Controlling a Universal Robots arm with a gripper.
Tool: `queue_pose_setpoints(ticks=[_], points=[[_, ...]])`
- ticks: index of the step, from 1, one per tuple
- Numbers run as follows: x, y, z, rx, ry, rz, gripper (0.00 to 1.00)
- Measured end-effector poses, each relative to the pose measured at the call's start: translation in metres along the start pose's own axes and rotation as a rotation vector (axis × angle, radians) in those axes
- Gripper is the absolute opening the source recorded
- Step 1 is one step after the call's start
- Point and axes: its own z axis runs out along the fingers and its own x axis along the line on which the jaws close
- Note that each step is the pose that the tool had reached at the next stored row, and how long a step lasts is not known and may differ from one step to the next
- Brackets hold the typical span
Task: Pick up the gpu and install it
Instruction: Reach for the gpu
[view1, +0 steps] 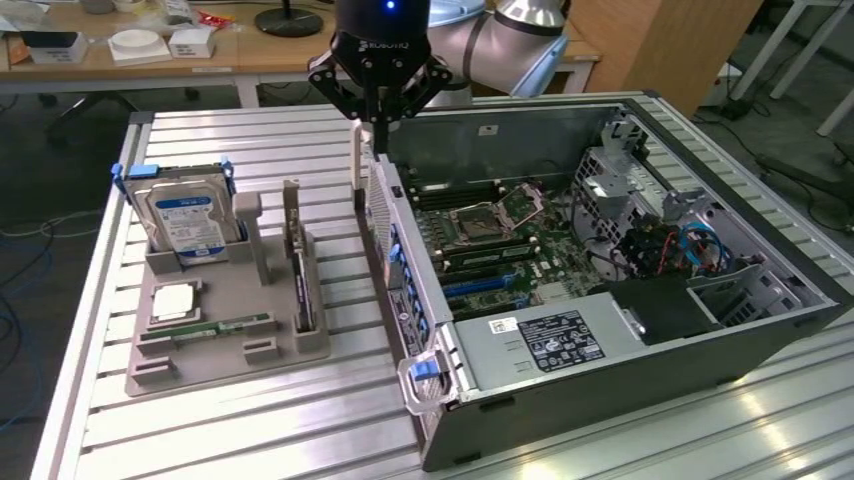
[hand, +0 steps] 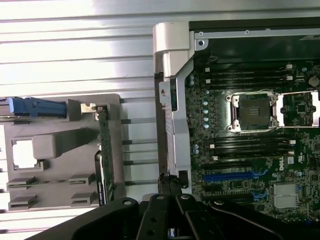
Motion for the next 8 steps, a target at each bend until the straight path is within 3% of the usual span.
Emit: queue_pose_setpoints(ticks=[8], points=[[0.0060,-0.0005,0.0000,0.0001,0.0005,0.000,0.10]])
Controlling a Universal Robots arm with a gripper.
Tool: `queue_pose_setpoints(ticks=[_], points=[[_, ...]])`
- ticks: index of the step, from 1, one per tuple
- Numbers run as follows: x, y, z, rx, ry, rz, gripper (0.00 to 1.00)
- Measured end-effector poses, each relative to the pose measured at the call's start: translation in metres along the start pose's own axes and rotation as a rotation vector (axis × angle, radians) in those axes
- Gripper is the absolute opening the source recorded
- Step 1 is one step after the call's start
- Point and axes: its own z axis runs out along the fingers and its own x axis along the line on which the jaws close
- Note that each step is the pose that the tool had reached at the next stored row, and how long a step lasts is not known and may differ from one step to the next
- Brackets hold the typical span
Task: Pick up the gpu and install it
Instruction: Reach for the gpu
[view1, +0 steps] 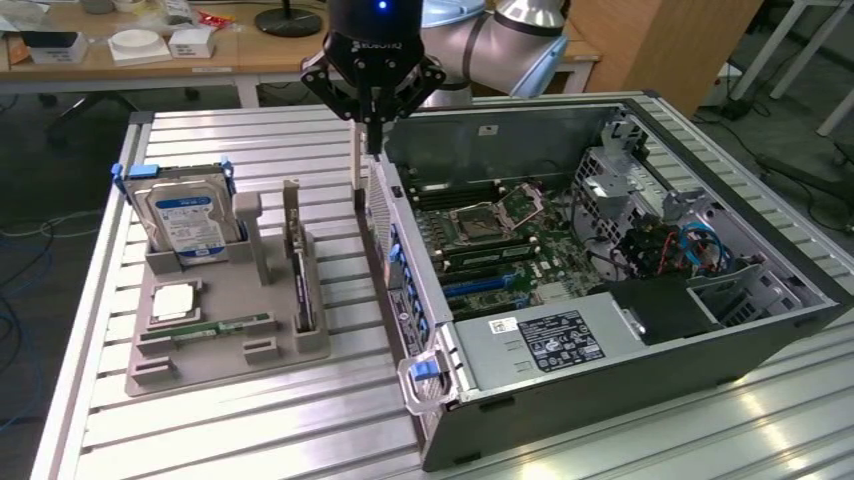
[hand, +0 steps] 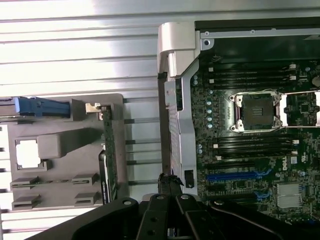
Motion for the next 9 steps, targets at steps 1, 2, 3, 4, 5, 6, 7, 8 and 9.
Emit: queue_pose_setpoints(ticks=[1,2,3,4,5,6,7,8,9], points=[[0.0008,-0.0001,0.0000,-0.0001,0.0000,0.000,0.10],[0.0015,-0.0001,0.0000,-0.0001,0.0001,0.000,0.10],[0.0023,-0.0002,0.0000,-0.0001,0.0002,0.000,0.10],[0.0030,-0.0002,0.0000,-0.0001,0.0003,0.000,0.10],[0.0038,-0.0003,0.0000,0.0000,0.0004,0.000,0.10],[0.0046,-0.0004,0.0001,0.0000,0.0005,0.000,0.10],[0.0054,-0.0004,0.0001,0.0000,0.0005,0.000,0.10],[0.0062,-0.0005,0.0001,-0.0001,0.0007,0.000,0.10],[0.0069,-0.0006,0.0001,0.0000,0.0009,0.000,0.10]])
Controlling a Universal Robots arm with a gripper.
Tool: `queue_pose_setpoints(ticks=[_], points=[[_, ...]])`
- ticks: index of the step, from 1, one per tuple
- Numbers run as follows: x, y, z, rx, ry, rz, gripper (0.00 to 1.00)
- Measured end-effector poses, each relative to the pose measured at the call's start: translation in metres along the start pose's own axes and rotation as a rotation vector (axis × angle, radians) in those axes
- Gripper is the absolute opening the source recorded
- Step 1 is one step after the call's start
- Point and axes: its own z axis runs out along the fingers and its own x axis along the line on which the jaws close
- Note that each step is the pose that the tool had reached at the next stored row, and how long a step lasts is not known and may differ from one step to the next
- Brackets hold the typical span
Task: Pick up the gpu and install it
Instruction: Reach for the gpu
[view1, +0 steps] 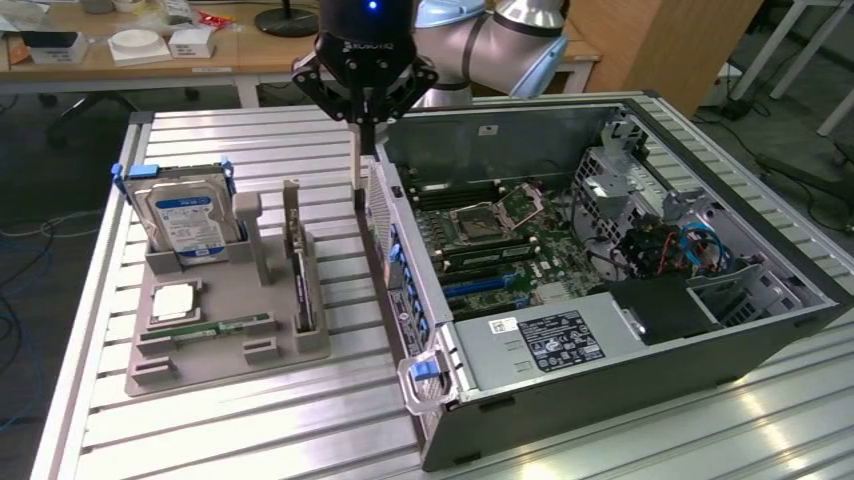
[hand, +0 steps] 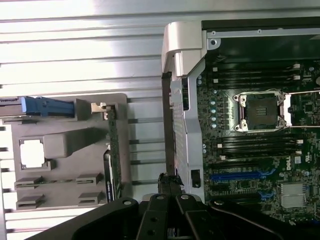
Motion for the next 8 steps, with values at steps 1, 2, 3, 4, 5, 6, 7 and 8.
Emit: queue_pose_setpoints(ticks=[1,2,3,4,5,6,7,8], points=[[0.0007,0.0000,0.0000,-0.0001,0.0002,0.000,0.10],[0.0013,-0.0001,0.0000,0.0000,0.0004,0.000,0.10],[0.0019,-0.0001,0.0001,-0.0001,0.0006,0.000,0.10],[0.0025,-0.0002,0.0001,0.0000,0.0008,0.000,0.10],[0.0031,-0.0002,0.0000,0.0000,0.0011,0.000,0.10],[0.0037,-0.0003,0.0000,0.0001,0.0012,0.000,0.10],[0.0043,-0.0003,0.0001,0.0000,0.0014,0.000,0.10],[0.0050,-0.0004,0.0000,0.0001,0.0016,0.000,0.10]])
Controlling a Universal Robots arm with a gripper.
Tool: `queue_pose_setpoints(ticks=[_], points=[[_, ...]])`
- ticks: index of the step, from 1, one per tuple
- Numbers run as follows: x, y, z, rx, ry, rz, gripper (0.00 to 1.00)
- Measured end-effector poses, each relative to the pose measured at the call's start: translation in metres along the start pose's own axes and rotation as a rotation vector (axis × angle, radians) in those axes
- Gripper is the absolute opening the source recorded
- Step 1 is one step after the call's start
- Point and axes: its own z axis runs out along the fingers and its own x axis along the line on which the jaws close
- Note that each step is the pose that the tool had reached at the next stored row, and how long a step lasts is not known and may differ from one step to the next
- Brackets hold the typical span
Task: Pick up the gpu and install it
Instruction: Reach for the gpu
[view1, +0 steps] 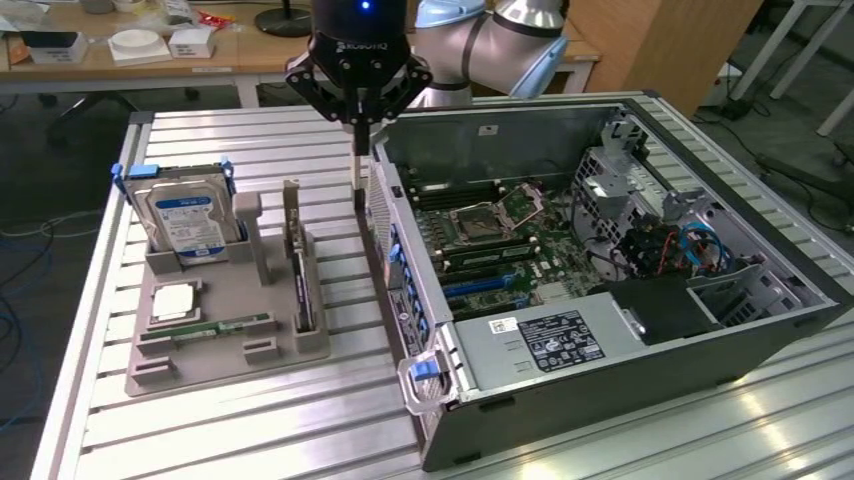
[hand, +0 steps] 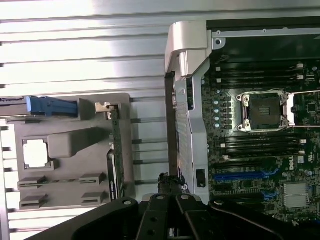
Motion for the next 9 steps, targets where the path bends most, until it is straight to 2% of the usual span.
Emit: queue_pose_setpoints(ticks=[9], points=[[0.0072,-0.0006,0.0001,0.0001,0.0011,0.000,0.10]])
